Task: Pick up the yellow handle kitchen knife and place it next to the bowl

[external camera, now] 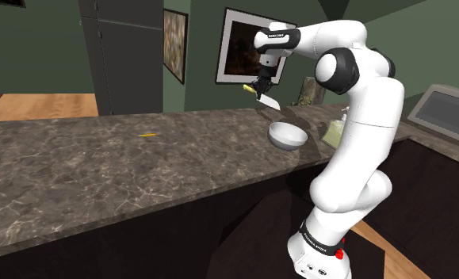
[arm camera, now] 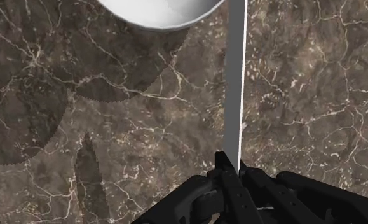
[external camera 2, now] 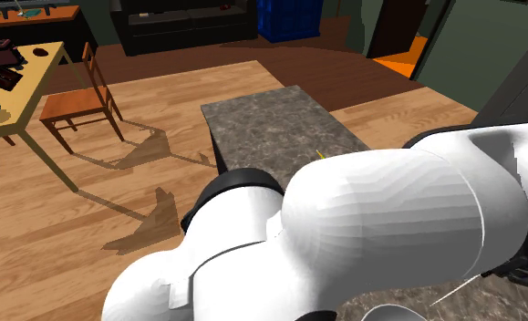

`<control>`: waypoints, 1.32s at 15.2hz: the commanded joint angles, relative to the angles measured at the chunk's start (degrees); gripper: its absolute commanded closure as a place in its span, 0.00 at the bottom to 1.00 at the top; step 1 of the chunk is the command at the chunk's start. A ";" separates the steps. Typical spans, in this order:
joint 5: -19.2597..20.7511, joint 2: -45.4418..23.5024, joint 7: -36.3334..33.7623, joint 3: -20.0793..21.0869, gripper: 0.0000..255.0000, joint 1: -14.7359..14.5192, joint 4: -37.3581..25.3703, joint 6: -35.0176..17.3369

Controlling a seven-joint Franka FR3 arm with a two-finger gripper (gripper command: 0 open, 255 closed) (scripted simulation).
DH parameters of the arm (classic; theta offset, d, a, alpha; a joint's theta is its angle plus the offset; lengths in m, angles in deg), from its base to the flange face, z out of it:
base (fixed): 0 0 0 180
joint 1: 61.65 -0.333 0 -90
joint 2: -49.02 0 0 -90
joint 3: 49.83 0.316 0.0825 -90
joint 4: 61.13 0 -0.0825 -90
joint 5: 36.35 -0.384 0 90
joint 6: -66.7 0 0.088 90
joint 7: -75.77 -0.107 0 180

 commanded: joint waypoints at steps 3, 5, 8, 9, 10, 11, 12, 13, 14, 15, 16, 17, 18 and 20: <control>-0.10 -0.60 0.72 -0.20 1.00 0.41 1.36 -1.96; -0.11 -0.64 0.73 -0.20 1.00 0.40 2.85 -3.49; -0.12 -0.79 0.74 -0.18 1.00 0.38 4.94 -5.73; -0.13 -0.87 0.75 -0.18 1.00 0.38 5.60 -6.47; -0.14 -0.97 0.75 -0.17 1.00 0.38 6.24 -7.20; -0.15 -1.07 0.76 -0.17 1.00 0.37 6.86 -7.93; -0.17 -1.19 0.76 -0.16 1.00 0.37 7.47 -8.66; -0.18 -1.32 0.77 -0.16 1.00 0.37 8.06 -9.38; -0.19 -1.46 0.78 -0.15 1.00 0.37 8.64 -10.09; -0.21 -1.61 0.79 -0.15 1.00 0.37 9.19 -10.80; -0.22 -1.77 0.80 -0.14 1.00 0.37 9.74 -11.51; -0.24 -1.95 0.81 -0.13 1.00 0.37 10.27 -12.22; -0.26 -2.14 0.82 -0.13 1.00 0.37 10.78 -12.92; -0.30 -2.55 0.84 -0.11 1.00 0.37 11.76 -14.30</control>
